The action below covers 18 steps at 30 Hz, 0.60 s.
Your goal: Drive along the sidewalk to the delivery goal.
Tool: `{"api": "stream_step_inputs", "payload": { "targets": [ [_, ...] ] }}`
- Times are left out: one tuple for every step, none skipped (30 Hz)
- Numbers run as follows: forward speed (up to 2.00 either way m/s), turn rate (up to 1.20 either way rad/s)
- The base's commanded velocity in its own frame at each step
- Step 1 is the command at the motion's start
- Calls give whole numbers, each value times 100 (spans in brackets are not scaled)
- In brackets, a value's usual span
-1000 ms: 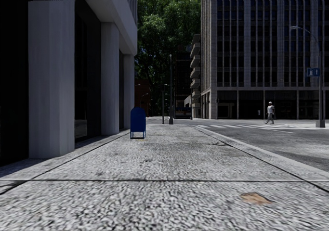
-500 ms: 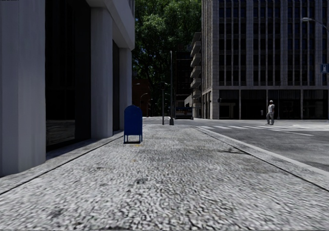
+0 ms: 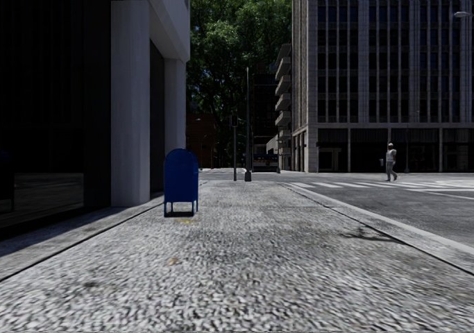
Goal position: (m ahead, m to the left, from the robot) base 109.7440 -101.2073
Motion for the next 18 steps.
{"api": "stream_step_inputs", "payload": {
  "targets": [
    [200,0],
    [200,0],
    [200,0],
    [200,0],
    [200,0],
    [200,0],
    [200,0],
    [200,0],
    [200,0],
    [200,0],
    [200,0],
    [200,0],
    [200,0],
    [200,0],
    [200,0],
    [200,0],
    [200,0],
    [200,0]
  ]
}}
